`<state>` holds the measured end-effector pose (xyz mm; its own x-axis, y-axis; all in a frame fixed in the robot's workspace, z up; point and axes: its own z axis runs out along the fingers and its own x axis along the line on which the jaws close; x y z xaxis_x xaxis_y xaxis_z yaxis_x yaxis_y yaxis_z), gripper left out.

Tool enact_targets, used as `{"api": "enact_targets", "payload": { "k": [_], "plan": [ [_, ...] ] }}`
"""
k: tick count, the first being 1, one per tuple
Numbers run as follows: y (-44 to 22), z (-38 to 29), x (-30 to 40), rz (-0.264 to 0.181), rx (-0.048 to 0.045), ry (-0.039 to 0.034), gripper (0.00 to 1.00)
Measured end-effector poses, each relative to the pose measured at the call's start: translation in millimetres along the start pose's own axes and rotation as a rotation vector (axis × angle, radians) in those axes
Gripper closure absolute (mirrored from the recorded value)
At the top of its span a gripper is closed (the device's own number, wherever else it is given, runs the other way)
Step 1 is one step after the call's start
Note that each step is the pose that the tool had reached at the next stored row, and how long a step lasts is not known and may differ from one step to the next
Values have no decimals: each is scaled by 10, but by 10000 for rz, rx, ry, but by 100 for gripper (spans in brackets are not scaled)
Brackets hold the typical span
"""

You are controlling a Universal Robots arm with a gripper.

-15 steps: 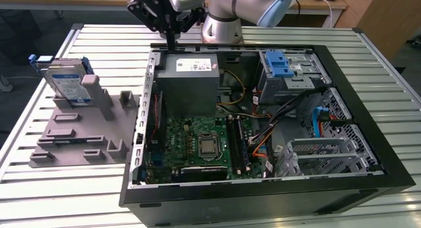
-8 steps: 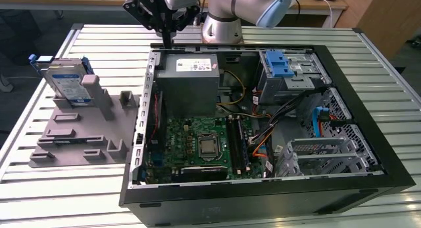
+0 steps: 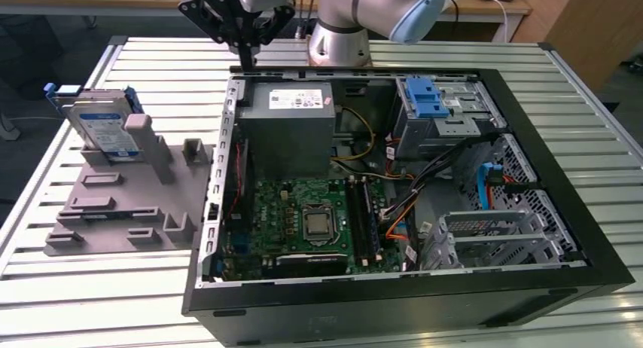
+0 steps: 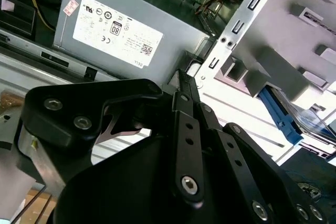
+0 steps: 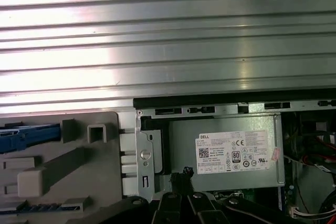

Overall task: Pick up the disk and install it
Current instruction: 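Reach for the disk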

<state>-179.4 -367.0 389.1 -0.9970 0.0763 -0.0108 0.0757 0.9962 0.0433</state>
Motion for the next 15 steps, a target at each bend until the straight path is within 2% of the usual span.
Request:
{"api": "enact_targets", "payload": {
  "k": [15],
  "plan": [
    [68,9,249,1,1,1,89]
  ]
}}
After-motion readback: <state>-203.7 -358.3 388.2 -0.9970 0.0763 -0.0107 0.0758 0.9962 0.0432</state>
